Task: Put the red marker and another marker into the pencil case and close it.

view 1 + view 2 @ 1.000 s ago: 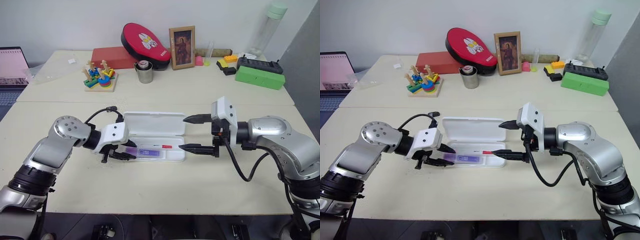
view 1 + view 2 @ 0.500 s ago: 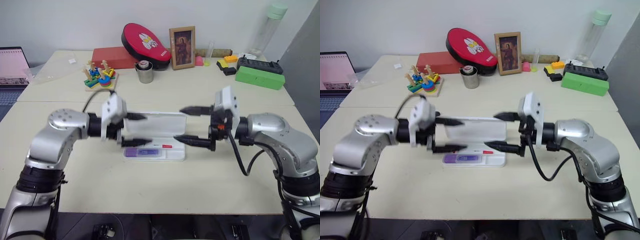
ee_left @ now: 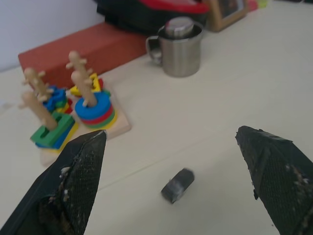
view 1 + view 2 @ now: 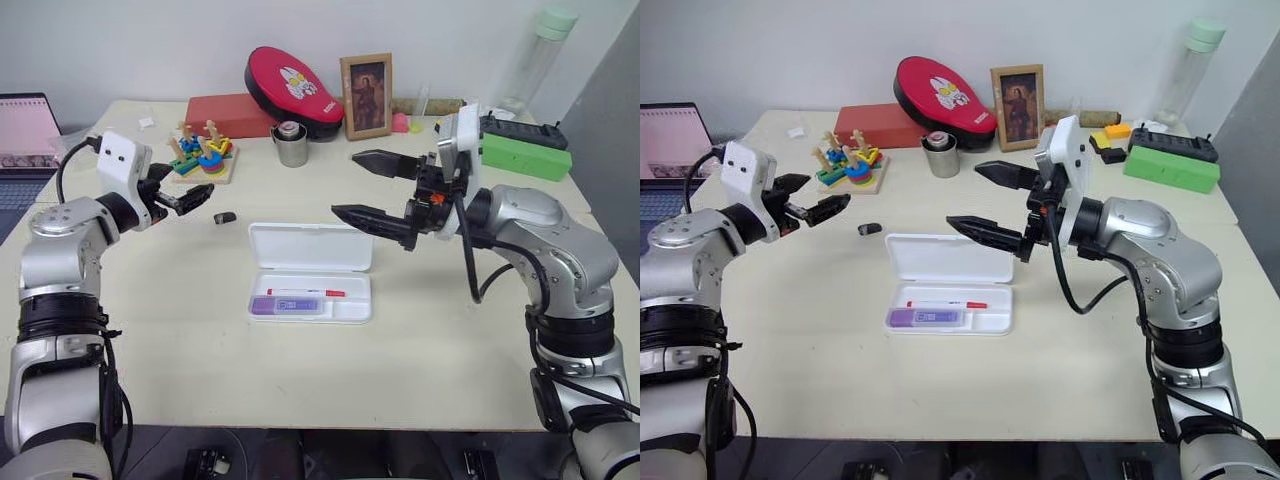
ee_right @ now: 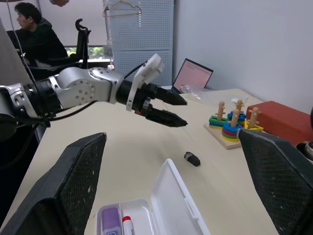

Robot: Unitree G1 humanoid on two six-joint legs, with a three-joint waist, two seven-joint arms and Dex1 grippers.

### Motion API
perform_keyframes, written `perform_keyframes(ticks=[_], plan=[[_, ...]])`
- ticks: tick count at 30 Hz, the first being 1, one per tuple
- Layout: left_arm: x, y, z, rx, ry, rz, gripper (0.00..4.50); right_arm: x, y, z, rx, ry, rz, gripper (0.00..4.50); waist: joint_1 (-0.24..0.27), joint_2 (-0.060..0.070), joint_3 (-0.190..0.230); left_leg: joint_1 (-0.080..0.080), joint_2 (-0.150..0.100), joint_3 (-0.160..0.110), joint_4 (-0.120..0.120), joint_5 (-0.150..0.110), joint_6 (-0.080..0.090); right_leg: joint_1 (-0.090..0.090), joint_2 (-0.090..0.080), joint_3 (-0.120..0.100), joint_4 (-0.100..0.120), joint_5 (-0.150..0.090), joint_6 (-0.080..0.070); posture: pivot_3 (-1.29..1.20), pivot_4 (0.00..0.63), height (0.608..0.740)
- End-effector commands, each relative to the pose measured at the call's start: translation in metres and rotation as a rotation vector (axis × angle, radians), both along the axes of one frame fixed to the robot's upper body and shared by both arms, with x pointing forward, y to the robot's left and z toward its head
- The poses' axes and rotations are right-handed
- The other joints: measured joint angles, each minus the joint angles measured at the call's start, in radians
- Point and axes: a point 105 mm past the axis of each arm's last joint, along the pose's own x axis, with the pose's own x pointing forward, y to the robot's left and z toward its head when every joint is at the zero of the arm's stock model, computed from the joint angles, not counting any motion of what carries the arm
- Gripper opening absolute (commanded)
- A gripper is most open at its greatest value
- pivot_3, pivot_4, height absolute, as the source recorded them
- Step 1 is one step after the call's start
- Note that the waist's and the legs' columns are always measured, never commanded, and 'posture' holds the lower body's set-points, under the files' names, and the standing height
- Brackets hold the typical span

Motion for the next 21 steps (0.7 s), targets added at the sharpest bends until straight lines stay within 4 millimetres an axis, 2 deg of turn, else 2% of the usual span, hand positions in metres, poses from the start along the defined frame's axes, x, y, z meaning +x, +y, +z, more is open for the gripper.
perform_keyframes(ticks=[1, 6, 14, 21], plan=[[0.007, -0.007, -0.02, 0.048, 0.041, -0.057, 4.49, -0.004, 0.002, 0.005, -0.005, -0.05, -0.002, 4.5, 0.002, 0.0, 0.0, 0.0, 0.0, 0.0, 0.0, 0.0, 0.0, 0.0, 0.0, 0.0, 0.0, 0.0, 0.0, 0.0, 0.15, 0.74], [0.015, -0.014, -0.048, 0.081, 0.125, -0.068, 4.49, -0.004, 0.002, 0.005, -0.011, -0.05, -0.015, 4.5, -0.001, -0.001, 0.0, -0.001, 0.0, 0.0, 0.0, 0.0, 0.0, -0.001, 0.0, -0.001, 0.001, 0.0, 0.0, 0.0, 0.15, 0.74], [0.029, -0.014, -0.056, 0.094, 0.13, 0.049, 4.49, -0.006, -0.001, 0.005, -0.005, -0.046, -0.045, 4.5, -0.002, -0.001, 0.0, -0.001, 0.0, 0.0, 0.0, 0.0, 0.0, -0.001, 0.0, -0.001, 0.001, 0.0, 0.0, 0.0, 0.15, 0.74], [0.029, -0.015, -0.066, 0.084, 0.159, 0.064, 4.49, -0.006, -0.001, 0.005, -0.004, -0.04, -0.051, 4.5, -0.002, -0.001, 0.0, -0.001, 0.0, 0.0, 0.0, 0.0, 0.0, -0.001, 0.0, -0.001, 0.001, 0.0, 0.0, 0.0, 0.15, 0.74]])
